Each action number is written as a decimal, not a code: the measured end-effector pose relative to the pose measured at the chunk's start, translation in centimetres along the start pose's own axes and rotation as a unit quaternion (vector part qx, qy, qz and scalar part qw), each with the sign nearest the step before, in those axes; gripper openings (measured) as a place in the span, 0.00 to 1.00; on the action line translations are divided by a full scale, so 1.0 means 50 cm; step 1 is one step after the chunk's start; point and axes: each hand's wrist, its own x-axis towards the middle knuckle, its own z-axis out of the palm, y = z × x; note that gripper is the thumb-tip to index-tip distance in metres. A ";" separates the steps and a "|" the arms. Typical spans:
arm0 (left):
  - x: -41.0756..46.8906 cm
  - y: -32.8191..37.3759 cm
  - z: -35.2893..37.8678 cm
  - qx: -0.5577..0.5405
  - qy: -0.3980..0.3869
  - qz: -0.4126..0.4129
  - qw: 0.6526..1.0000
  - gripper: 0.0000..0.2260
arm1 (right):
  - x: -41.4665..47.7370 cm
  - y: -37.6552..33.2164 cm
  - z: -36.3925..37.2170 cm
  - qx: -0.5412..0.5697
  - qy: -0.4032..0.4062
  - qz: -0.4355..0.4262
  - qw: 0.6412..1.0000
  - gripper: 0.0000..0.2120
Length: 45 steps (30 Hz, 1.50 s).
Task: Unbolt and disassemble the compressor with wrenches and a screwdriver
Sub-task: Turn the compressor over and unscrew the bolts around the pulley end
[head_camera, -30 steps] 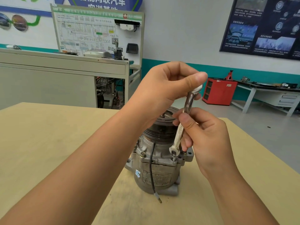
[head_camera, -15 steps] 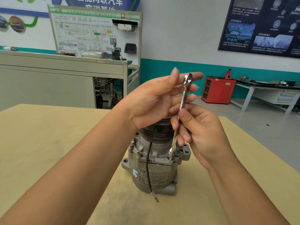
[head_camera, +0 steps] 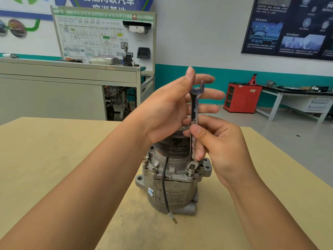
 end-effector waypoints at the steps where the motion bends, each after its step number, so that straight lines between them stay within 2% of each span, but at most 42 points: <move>1: -0.003 0.003 0.000 -0.017 -0.018 -0.006 1.000 0.18 | 0.000 -0.001 0.002 0.011 -0.005 0.000 1.000 0.11; 3: -0.005 0.007 0.001 -0.042 -0.040 -0.004 0.998 0.18 | -0.002 -0.002 0.004 0.051 -0.018 0.003 0.999 0.08; 6: -0.003 0.011 0.010 -0.049 -0.017 0.009 0.999 0.10 | -0.011 -0.002 -0.001 0.107 -0.047 0.015 0.993 0.07; 8: -0.001 0.010 0.014 -0.013 0.022 0.028 0.999 0.06 | -0.016 -0.002 -0.003 0.101 -0.053 0.010 0.993 0.06; 11: 0.003 0.012 0.025 0.075 0.062 0.071 0.993 0.06 | -0.019 -0.004 0.000 0.085 -0.021 0.015 0.996 0.06; 14: -0.001 0.016 0.028 0.107 0.039 0.068 0.991 0.07 | -0.019 -0.006 0.000 0.086 -0.006 0.013 0.996 0.06; 17: -0.009 0.017 0.018 0.072 -0.025 0.027 0.997 0.13 | -0.016 -0.007 -0.002 0.096 -0.005 0.000 0.995 0.06; 22: -0.007 -0.003 0.012 0.006 -0.009 0.006 1.000 0.12 | -0.011 -0.005 0.006 0.114 -0.020 -0.007 0.993 0.07; 30: 0.004 -0.007 0.003 -0.053 -0.036 -0.029 0.998 0.13 | -0.007 -0.004 0.004 0.116 -0.032 0.019 0.993 0.11; 34: 0.011 -0.010 0.008 -0.067 0.023 -0.034 0.997 0.08 | -0.008 -0.004 0.003 0.073 -0.033 0.013 0.997 0.10; 37: 0.010 -0.008 0.008 -0.007 0.078 0.005 0.997 0.03 | -0.011 -0.003 0.006 0.025 -0.010 0.017 0.999 0.06; 39: 0.005 -0.006 0.005 0.041 0.091 0.030 0.994 0.07 | -0.012 0.000 0.007 0.003 0.012 0.016 1.000 0.08; 42: -0.003 0.001 0.003 0.032 0.045 0.038 0.998 0.07 | -0.013 0.001 0.010 0.023 0.006 0.004 1.000 0.13; 45: -0.011 0.007 0.001 -0.004 -0.015 0.021 1.000 0.16 | -0.015 -0.002 0.009 0.054 -0.018 0.014 0.998 0.12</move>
